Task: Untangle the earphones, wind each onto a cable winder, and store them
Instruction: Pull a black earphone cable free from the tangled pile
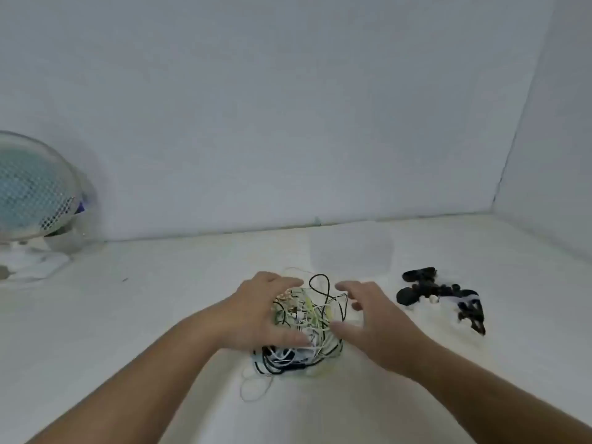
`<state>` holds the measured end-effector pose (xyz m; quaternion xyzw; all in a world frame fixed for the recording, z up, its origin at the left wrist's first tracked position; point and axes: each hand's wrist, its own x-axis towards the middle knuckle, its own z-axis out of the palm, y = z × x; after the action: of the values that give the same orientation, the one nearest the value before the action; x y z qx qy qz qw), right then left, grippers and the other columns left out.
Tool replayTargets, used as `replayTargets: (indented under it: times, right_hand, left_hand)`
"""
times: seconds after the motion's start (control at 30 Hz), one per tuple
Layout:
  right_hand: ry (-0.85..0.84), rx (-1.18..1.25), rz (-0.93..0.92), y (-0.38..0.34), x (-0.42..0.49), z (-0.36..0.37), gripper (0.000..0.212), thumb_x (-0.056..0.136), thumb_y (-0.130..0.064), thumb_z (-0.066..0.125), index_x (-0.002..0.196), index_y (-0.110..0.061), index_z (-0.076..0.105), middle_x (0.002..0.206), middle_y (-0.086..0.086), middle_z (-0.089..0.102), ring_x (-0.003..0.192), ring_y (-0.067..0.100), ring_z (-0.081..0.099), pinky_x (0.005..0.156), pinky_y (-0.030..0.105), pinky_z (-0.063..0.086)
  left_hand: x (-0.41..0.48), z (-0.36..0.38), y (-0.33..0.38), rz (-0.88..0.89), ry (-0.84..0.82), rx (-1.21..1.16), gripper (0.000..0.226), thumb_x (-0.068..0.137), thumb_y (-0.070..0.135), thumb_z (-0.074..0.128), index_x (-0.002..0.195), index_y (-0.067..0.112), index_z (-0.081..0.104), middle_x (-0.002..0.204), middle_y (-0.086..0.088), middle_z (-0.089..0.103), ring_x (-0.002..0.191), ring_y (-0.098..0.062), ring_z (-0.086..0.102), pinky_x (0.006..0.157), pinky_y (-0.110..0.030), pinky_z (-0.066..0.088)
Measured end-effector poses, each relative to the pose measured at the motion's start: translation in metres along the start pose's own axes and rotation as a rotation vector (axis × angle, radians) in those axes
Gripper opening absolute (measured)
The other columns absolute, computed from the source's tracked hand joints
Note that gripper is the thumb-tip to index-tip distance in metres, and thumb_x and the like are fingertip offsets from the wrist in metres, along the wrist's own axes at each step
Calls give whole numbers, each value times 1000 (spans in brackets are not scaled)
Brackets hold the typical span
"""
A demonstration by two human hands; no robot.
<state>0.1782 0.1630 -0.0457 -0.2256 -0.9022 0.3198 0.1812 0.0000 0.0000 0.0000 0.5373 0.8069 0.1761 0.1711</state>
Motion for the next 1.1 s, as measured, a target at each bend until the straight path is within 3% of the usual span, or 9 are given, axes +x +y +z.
replayTargets:
  times: [0.1,0.17,0.3,0.4,0.6,0.73,0.83,0.97,1.1]
  right_hand:
    - [18,-13,9,-3,-28,21,73,84,-43,70,146,-35,32,132,-13,42,118,5,48,94,17,35]
    - [76,-58,-70,4,-39,36,72,83,-40,69,145,-34,34,131,-17,41,120,1,47,93,13,34]
    - [216,-21,-59,10,-39,34,65,82,-36,71,139,-36,41,126,-15,44,115,1,48,94,15,37]
    - [166,-45,-39,15,-39,34,62,83,-31,71,138,-35,43,128,-14,44,118,3,49,98,17,38]
    - [246,-162,-95,21,-25,40,64,81,-30,72,138,-33,44,125,-14,38,120,8,43,99,18,38]
    - [359,-255,-202,28,-7,43,55,67,-29,79,119,-30,58,121,-5,44,113,17,48,95,29,47]
    - [409,-222,-226,32,12,43,32,67,-22,79,94,-30,63,113,-1,50,105,20,51,86,31,50]
    - [422,-137,-162,37,22,38,9,79,-17,73,82,-24,68,101,-9,48,96,11,47,79,11,36]
    - [400,0,-91,40,19,29,25,78,-10,71,75,-32,61,90,-15,50,90,4,50,75,7,35]
  left_hand:
    - [-18,46,0,-47,-12,71,106,62,70,77,149,50,22,159,8,9,149,-18,8,121,-40,21]
    - [-22,85,1,-53,151,133,94,70,71,68,149,49,23,160,6,9,149,-20,6,121,-43,19]
    - [-10,114,-3,-56,502,181,63,86,67,51,141,40,37,147,10,32,139,-16,26,114,-40,28]
    - [-2,116,-1,-38,581,68,46,85,62,48,120,32,48,124,9,47,118,-17,44,99,-38,41]
    - [21,104,3,-69,688,-47,17,98,41,51,92,25,48,99,5,52,93,-19,48,80,-37,43]
    - [36,103,-4,-103,726,-136,17,99,40,48,87,28,51,93,7,55,89,-19,51,79,-40,45]
    - [44,97,-5,-106,733,-189,17,99,38,48,86,29,52,92,9,55,91,-17,51,81,-39,43]
    - [41,89,-5,-93,824,-433,23,88,53,51,92,33,61,102,14,55,103,-5,51,87,-26,40]
    - [30,88,0,-58,912,-433,17,85,41,52,94,32,63,104,17,55,106,-2,52,87,-18,38]
